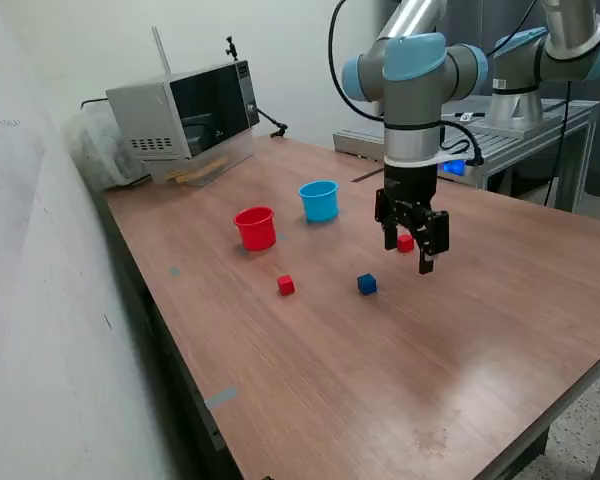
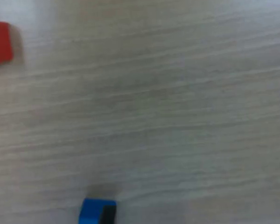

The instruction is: Place red objects in the red bin, and blue objects in the blue bin.

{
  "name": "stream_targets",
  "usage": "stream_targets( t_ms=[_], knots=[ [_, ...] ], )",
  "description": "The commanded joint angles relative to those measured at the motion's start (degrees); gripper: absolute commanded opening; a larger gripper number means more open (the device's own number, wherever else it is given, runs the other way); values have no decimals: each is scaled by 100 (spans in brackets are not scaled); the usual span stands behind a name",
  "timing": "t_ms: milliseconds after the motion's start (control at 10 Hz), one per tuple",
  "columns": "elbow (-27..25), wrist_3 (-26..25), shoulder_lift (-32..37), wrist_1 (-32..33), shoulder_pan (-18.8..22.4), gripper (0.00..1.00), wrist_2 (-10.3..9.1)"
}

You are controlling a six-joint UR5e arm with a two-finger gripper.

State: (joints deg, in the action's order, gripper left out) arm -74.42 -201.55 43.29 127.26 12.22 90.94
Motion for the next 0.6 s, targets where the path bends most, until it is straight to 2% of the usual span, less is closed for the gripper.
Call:
stream_targets(
  t_ms=[0, 100, 500],
  knots=[
    [68, 81, -233, 229, -262, 100, 12],
    [68, 99, -233, 255, -386, 100, 90],
    [156, 300, -338, 343, -554, 100, 108]
  ],
)
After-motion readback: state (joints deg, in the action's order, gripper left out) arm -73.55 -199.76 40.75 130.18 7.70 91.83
